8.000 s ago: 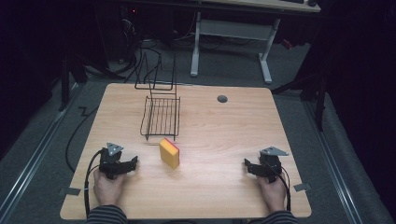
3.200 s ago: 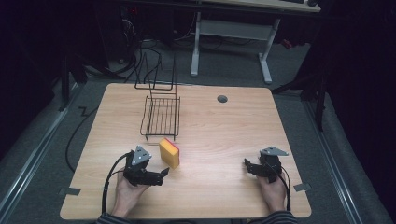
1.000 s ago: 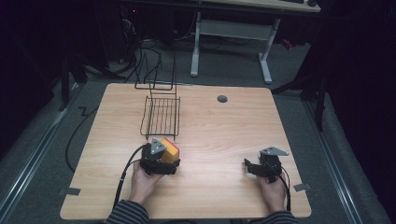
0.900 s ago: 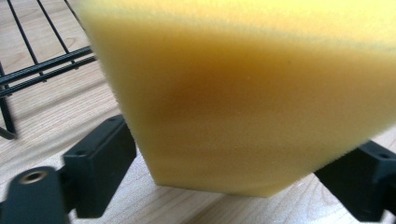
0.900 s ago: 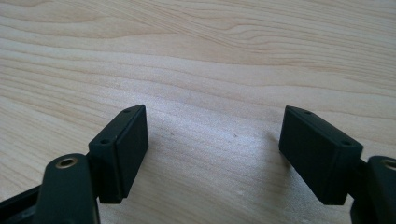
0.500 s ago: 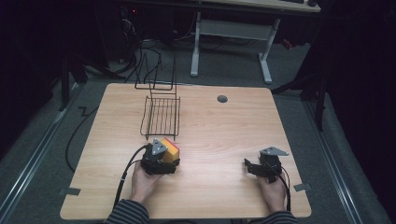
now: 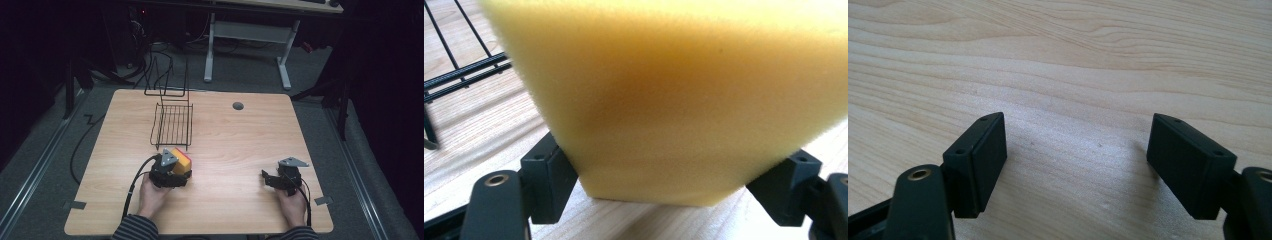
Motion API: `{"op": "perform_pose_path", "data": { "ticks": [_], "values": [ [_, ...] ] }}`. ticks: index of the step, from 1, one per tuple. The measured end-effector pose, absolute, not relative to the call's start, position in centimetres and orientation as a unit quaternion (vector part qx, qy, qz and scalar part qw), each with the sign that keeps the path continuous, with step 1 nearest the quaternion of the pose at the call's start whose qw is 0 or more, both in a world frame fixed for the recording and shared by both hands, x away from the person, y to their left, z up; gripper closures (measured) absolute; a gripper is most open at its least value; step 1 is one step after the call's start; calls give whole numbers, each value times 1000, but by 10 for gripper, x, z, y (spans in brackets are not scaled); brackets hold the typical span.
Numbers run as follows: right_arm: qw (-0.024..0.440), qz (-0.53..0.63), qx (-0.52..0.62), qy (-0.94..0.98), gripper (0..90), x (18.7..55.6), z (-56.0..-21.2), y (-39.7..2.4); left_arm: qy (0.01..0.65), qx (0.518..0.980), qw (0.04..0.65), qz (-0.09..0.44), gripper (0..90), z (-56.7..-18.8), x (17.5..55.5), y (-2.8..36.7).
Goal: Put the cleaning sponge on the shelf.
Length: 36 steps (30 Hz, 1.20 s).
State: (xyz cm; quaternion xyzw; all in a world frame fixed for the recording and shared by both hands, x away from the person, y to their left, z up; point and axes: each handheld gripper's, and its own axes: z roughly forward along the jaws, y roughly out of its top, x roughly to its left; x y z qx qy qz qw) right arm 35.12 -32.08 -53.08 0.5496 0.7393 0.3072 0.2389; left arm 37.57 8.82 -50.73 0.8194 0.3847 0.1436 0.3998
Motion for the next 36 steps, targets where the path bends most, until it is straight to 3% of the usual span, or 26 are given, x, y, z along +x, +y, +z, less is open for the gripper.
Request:
{"op": "perform_pose_path", "data": {
  "ticks": [11,36],
  "values": [
    [239,307,549,739,242,351,-531,-321,393,811,418,118,237,-496,372,98],
    [238,308,548,740,241,351,-531,-321,388,814,408,146,237,-465,364,114]
  ]
}}
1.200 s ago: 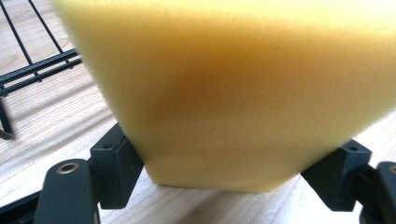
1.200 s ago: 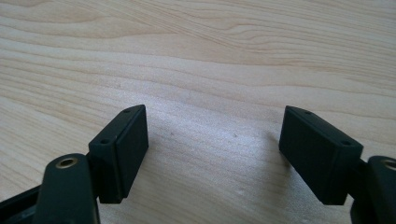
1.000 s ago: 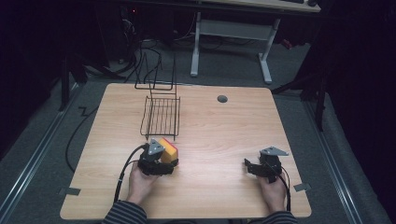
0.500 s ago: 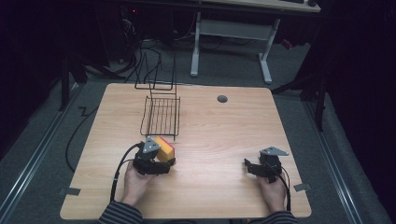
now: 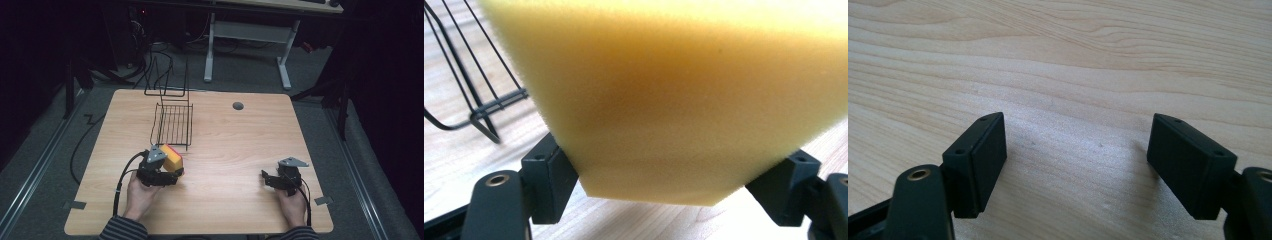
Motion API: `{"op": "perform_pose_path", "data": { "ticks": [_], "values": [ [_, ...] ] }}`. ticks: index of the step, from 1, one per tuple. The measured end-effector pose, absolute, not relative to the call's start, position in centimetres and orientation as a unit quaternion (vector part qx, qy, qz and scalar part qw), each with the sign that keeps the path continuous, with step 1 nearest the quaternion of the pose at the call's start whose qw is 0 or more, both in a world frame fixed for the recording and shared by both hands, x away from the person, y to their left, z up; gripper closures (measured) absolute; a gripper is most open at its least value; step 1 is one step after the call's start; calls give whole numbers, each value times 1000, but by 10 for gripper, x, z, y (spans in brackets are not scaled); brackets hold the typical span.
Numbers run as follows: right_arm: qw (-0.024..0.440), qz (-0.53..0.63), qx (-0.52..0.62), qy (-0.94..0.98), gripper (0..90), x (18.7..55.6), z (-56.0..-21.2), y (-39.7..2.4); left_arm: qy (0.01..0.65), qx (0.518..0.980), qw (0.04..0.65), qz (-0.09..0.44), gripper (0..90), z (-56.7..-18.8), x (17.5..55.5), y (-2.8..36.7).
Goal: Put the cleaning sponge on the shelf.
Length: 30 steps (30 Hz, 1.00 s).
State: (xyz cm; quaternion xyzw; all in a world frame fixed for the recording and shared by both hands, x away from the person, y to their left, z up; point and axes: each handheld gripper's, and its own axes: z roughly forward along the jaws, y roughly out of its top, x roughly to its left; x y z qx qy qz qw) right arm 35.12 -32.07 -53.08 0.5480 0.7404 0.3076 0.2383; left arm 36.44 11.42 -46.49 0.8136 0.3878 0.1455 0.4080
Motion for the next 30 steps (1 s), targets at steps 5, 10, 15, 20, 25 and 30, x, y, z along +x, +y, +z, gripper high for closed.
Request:
{"op": "perform_pose_path", "data": {
  "ticks": [5,10,15,20,25,30],
  "values": [
    [238,307,548,741,240,351,-531,-321,389,811,411,149,237,-457,365,118],
    [238,308,548,740,240,351,-531,-321,392,806,417,151,237,-452,365,121],
    [238,308,548,740,240,351,-531,-321,392,805,418,154,237,-447,368,125],
    [238,308,548,740,240,351,-531,-321,396,799,424,158,238,-440,373,129],
    [238,308,548,740,240,351,-531,-321,398,796,426,162,238,-434,377,131],
    [238,308,548,740,240,351,-531,-321,402,792,428,165,239,-431,383,132]
  ]
}}
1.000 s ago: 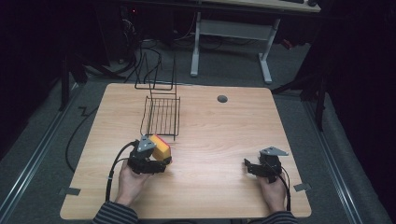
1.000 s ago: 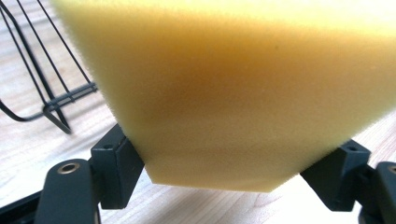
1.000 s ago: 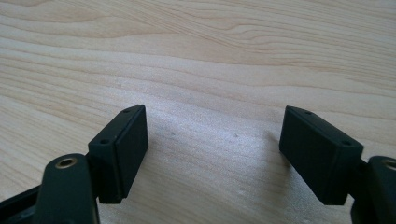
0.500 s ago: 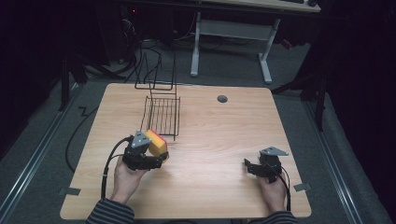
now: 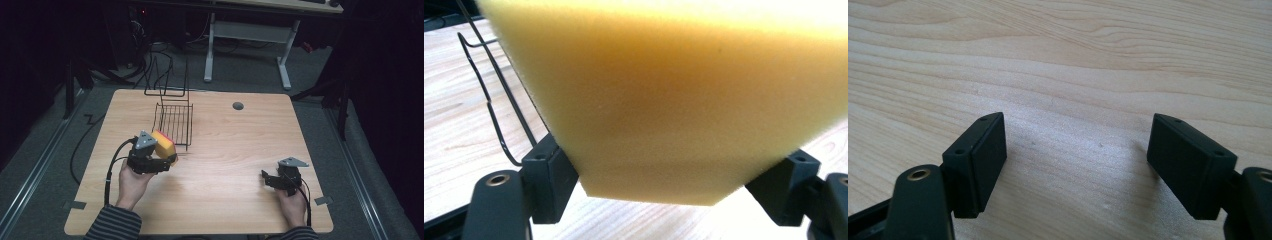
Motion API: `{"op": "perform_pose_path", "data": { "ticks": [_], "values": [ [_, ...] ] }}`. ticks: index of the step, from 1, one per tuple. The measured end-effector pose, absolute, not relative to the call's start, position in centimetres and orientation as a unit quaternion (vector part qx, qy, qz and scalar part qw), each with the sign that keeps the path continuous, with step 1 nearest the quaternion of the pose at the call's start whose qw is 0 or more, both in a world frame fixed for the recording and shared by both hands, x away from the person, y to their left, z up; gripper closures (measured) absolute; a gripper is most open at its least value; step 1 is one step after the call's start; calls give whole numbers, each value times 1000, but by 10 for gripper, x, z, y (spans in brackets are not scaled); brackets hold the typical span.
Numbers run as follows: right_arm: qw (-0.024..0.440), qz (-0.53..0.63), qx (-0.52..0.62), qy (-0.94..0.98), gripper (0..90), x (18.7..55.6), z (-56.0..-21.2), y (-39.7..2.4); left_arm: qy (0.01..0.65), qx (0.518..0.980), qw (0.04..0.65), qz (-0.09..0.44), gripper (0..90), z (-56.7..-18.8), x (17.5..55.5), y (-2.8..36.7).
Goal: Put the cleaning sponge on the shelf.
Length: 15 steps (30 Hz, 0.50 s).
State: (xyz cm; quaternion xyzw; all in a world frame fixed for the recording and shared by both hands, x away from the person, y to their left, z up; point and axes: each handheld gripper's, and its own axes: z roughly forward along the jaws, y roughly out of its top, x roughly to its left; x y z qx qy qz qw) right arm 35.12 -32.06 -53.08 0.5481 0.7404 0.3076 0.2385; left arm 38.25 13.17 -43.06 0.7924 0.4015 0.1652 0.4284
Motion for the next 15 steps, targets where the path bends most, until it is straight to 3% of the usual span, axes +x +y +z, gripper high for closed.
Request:
{"op": "perform_pose_path", "data": {
  "ticks": [15],
  "values": [
    [238,307,548,741,240,351,-531,-321,415,785,420,189,240,-425,404,131]
  ]
}}
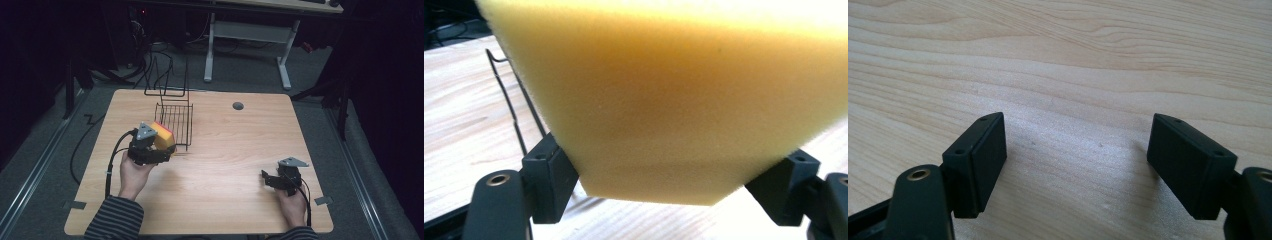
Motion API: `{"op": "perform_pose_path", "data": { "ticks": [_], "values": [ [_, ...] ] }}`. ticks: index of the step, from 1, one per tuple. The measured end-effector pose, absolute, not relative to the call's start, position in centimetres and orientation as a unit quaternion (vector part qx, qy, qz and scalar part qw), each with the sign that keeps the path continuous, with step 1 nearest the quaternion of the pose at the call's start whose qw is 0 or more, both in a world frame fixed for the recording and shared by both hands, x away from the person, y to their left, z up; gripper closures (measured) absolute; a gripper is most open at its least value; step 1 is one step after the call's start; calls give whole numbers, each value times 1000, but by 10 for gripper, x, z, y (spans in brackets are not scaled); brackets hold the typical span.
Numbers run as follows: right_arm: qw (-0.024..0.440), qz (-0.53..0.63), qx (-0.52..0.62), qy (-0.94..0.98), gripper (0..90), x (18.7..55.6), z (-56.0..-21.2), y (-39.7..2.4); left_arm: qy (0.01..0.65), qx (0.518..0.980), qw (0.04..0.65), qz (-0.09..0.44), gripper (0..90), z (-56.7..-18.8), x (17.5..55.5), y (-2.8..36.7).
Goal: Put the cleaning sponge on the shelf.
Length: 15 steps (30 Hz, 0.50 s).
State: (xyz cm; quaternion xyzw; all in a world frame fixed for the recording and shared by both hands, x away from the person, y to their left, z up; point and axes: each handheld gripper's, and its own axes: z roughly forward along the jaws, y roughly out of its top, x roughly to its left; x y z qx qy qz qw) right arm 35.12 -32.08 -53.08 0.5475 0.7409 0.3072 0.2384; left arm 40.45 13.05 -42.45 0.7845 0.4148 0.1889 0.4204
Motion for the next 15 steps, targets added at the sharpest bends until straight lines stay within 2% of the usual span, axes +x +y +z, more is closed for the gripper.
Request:
{"op": "perform_pose_path", "data": {
  "ticks": [15],
  "values": [
    [238,307,548,741,240,351,-531,-321,425,781,407,212,240,-426,425,125]
  ]
}}
